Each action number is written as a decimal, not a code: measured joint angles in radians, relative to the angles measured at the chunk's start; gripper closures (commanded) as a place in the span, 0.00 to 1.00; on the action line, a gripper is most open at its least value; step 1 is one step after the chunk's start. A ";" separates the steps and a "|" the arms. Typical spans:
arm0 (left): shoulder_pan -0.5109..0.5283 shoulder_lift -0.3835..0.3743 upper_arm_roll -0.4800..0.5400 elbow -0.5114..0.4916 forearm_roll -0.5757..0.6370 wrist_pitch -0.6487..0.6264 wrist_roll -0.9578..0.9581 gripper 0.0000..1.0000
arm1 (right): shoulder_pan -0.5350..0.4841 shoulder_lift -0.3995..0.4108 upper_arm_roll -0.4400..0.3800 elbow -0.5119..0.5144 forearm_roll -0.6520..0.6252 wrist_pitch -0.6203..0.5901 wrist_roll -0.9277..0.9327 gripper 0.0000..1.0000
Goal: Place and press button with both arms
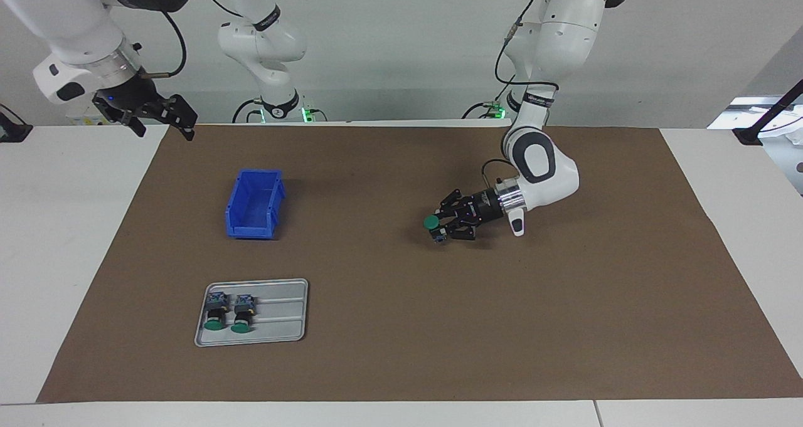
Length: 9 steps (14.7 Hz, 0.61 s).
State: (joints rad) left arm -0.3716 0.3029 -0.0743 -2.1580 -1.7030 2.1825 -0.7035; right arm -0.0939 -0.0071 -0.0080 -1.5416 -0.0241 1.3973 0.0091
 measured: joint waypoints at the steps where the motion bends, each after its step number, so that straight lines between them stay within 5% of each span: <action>1: 0.006 0.000 0.001 -0.002 -0.010 -0.005 0.005 0.93 | 0.000 0.000 0.000 0.000 0.000 0.000 0.000 0.00; 9: 0.030 0.003 -0.004 -0.040 -0.144 -0.054 0.081 0.93 | 0.000 0.000 0.000 0.000 0.000 0.000 0.000 0.00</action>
State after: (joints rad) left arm -0.3417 0.3055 -0.0788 -2.1977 -1.8465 2.1289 -0.6227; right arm -0.0939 -0.0071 -0.0080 -1.5417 -0.0241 1.3973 0.0091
